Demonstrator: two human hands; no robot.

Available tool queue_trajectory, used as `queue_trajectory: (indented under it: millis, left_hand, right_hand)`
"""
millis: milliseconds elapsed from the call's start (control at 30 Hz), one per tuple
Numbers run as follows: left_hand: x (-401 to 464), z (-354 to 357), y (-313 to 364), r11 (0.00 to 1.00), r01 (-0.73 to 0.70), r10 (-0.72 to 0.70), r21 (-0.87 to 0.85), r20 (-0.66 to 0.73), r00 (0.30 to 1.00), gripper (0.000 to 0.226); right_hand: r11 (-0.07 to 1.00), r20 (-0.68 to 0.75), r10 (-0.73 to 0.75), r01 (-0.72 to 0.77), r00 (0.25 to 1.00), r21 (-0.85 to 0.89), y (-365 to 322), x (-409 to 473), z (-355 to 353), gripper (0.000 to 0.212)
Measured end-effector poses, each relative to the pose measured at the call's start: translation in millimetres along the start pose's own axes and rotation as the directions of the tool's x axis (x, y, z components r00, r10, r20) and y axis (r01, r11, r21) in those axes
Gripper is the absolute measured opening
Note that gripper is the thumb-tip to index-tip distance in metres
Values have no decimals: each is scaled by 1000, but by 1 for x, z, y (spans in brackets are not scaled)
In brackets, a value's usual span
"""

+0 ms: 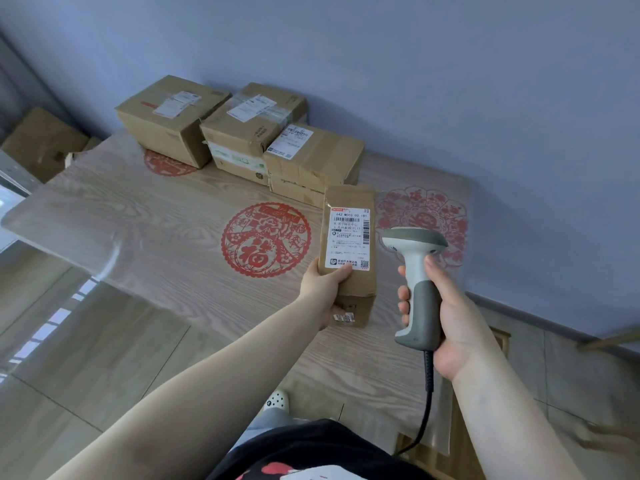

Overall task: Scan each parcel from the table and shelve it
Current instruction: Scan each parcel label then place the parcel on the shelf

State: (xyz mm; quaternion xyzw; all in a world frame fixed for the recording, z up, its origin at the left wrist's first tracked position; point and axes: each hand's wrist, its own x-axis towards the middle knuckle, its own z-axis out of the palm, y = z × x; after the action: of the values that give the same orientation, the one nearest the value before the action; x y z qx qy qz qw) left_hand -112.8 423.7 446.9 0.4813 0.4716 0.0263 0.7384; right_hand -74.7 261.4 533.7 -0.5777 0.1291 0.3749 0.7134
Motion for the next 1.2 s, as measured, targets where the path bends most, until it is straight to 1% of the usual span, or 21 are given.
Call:
queue_trajectory:
  millis: [33,100,233,267,333,400,500,633,933,1067,1200]
  left_hand:
    - [-2,1,-4,1000,-1,1,-21,-7,1000,31]
    - [-4,4,-14,999,-30,29,-27,-24,999,38]
    - [-10,10,-26,986,-163,164,21,-54,985,71]
    - [-12,11,-26,983,-185,186,17,-56,981,77]
    - [-14,11,-23,969,-246,248,24,-64,967,82]
    - [-15,10,-20,951,-304,307,44,-65,950,82]
    - [-16,11,-17,943,-333,334,24,-64,940,80]
    - [-18,14,-16,946,-324,323,1,-82,943,85]
    - [-15,12,-20,943,-333,332,12,-127,935,73]
    - [-16,11,-19,945,-327,325,14,-139,935,75]
    - [-18,8,-17,948,-317,314,0,-144,938,75]
  right_hand:
    - [1000,1,-21,21,1000,-8,-1,0,3,43]
    - [997,0,-65,65,998,-29,-4,-1,10,40]
    - [993,10,-110,110,994,-52,-10,0,19,43]
    - [992,13,-114,115,993,-61,-12,-1,21,45]
    - [990,32,-120,122,992,-71,-13,-1,24,48]
    - [990,53,-126,129,991,-61,-14,-1,27,47]
    - [989,69,-136,139,988,-48,-16,-2,32,39]
    - [987,74,-148,152,986,-45,-19,-5,37,37]
    - [991,105,-122,127,987,-38,-21,-6,33,39]
    - [992,102,-115,119,988,-32,-20,-6,32,40]
    - [992,122,-115,121,986,-43,-18,-8,31,46]
